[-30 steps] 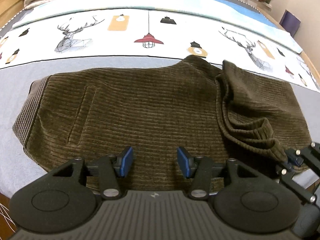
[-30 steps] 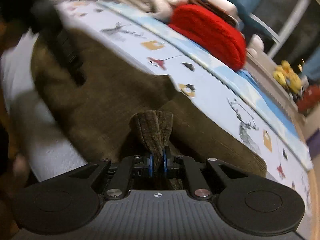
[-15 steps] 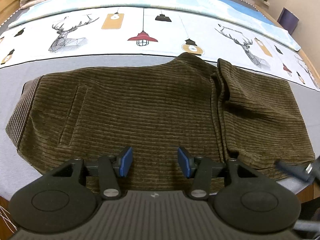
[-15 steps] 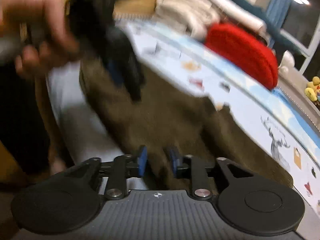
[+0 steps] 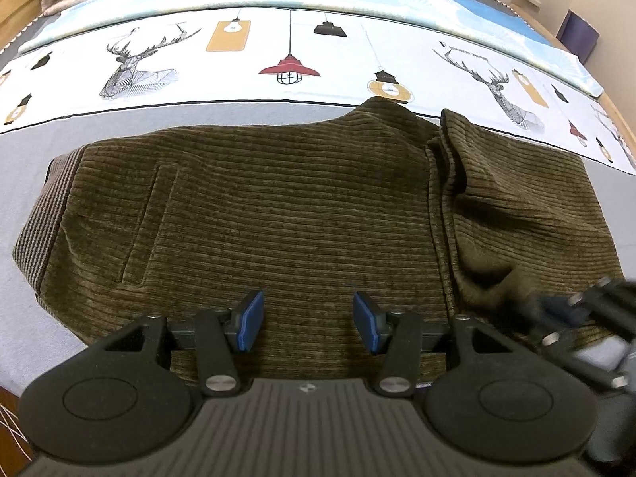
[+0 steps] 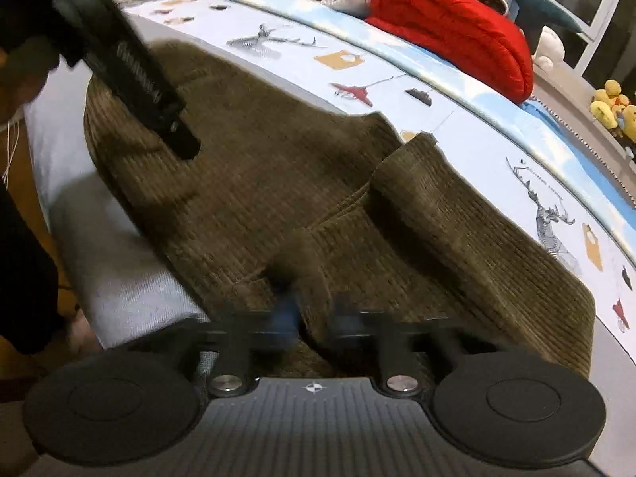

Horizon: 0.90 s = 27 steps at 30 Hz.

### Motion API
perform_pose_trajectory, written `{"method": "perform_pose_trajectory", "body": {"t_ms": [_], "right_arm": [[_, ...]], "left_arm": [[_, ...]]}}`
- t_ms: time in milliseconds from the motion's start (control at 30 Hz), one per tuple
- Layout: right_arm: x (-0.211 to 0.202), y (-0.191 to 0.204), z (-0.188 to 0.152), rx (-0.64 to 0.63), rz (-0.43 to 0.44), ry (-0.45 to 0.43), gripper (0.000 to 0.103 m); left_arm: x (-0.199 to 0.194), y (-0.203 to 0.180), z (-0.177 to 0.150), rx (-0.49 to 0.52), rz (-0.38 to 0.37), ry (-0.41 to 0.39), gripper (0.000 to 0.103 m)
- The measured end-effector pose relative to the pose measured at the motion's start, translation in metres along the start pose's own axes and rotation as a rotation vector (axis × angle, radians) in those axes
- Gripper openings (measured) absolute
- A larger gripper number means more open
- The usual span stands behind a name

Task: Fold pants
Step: 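Fold the held leg hem over toward the waistband with the right tool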

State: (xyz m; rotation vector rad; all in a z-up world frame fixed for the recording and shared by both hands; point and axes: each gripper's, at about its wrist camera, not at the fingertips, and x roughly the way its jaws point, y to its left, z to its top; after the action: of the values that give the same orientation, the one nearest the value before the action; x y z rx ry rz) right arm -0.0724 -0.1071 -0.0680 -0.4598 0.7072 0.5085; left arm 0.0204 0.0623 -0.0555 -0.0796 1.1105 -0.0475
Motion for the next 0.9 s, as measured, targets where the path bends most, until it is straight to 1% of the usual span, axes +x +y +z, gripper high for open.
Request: {"method": "perform_pose_trajectory", "body": {"t_ms": [67, 133, 167, 233, 267, 300, 333, 367, 400, 433, 467, 500, 633, 700, 733, 767, 800, 833, 900], "right_arm": [[-0.020, -0.007, 0.007, 0.029, -0.008, -0.081, 0.011], [-0.034, -0.012, 0.008, 0.025, 0.025, -0.124, 0.011], [-0.036, -0.011, 0.005, 0.007, 0.053, -0.107, 0.011], [-0.027, -0.004, -0.007, -0.036, 0.121, -0.004, 0.016], [-0.022, 0.005, -0.013, -0.091, 0.116, 0.030, 0.020], [-0.020, 0.013, -0.017, -0.134, 0.097, 0.034, 0.021], [-0.020, 0.019, -0.020, -0.167, 0.076, 0.022, 0.026], [-0.021, 0.022, -0.019, -0.176, 0.067, 0.009, 0.036], [-0.023, 0.023, -0.019, -0.170, 0.072, -0.002, 0.042], [-0.024, 0.023, -0.018, -0.164, 0.079, -0.013, 0.052], [-0.026, 0.025, -0.018, -0.170, 0.078, -0.015, 0.055], [-0.025, 0.027, -0.017, -0.185, 0.069, -0.012, 0.055], [-0.010, 0.038, -0.020, -0.253, 0.042, 0.024, 0.056], [-0.001, 0.040, -0.021, -0.301, -0.003, 0.040, 0.053], [0.002, 0.039, -0.020, -0.296, -0.007, 0.050, 0.047], [0.000, 0.031, -0.015, -0.251, 0.019, 0.048, 0.041], [-0.004, 0.025, -0.011, -0.205, 0.038, 0.040, 0.037], [-0.009, 0.016, -0.006, -0.149, 0.059, 0.025, 0.029], [-0.019, -0.003, 0.002, -0.048, 0.081, -0.004, 0.022]], "left_arm": [[0.000, 0.000, 0.000, 0.000, -0.003, -0.003, 0.055], [0.000, -0.001, 0.001, 0.003, -0.005, -0.004, 0.055], [0.000, -0.002, 0.002, 0.006, -0.007, -0.004, 0.055], [0.001, -0.004, 0.002, 0.010, -0.007, -0.003, 0.055], [0.001, -0.004, 0.002, 0.010, -0.008, -0.003, 0.055], [0.001, -0.005, 0.002, 0.008, -0.011, -0.003, 0.055], [0.001, -0.006, 0.002, 0.008, -0.015, -0.003, 0.055], [0.000, -0.007, 0.001, 0.011, -0.018, -0.003, 0.055], [0.000, -0.007, 0.001, 0.015, -0.019, -0.003, 0.055], [0.000, -0.008, 0.000, 0.022, -0.018, -0.003, 0.055], [0.001, -0.008, 0.000, 0.026, -0.017, -0.002, 0.055], [0.001, -0.008, 0.000, 0.027, -0.016, 0.000, 0.055], [0.001, -0.003, -0.002, 0.012, -0.013, 0.003, 0.055], [0.000, -0.001, -0.002, 0.009, -0.013, 0.004, 0.055], [0.000, -0.001, -0.001, 0.007, -0.014, 0.004, 0.055], [0.000, 0.000, -0.001, 0.004, -0.016, 0.003, 0.055], [-0.001, 0.001, 0.000, 0.001, -0.019, 0.002, 0.055], [-0.001, 0.001, 0.000, -0.002, -0.022, 0.000, 0.055], [-0.002, 0.003, 0.002, -0.014, -0.026, -0.004, 0.055]]}}
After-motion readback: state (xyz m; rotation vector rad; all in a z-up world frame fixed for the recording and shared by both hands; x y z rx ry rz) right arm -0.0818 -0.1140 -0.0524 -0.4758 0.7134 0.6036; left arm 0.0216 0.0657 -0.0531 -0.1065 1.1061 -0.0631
